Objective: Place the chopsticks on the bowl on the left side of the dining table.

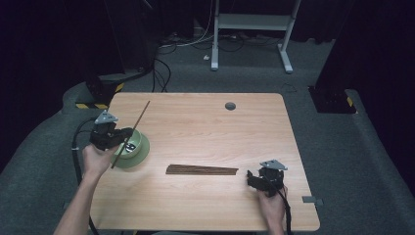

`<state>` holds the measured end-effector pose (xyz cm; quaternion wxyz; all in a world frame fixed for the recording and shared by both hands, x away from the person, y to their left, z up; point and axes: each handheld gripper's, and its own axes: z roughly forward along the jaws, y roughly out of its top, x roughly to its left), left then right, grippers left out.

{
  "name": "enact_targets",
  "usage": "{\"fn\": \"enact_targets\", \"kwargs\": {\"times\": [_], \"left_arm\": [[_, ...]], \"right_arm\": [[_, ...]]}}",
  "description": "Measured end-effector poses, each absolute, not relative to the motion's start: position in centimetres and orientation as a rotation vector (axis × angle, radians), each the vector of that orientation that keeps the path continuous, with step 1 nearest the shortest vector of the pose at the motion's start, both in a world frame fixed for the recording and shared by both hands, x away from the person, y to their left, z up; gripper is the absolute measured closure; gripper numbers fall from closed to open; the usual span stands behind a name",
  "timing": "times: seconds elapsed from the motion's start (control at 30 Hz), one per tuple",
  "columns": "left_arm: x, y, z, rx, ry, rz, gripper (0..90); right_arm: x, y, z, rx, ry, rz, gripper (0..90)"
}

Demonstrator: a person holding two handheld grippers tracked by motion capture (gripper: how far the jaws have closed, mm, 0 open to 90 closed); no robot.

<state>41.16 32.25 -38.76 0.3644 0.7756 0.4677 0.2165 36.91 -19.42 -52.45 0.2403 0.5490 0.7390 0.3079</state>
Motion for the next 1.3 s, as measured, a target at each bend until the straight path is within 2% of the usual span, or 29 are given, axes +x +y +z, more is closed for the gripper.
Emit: {"fn": "enact_targets", "kwargs": {"times": [1.3], "left_arm": [[43.6,35.1,-42.0,2.093,1.375,0.619,84.6]], "right_arm": [[36.9,-19.4,-52.5,1.502,2.021,0.841,20.2]]}}
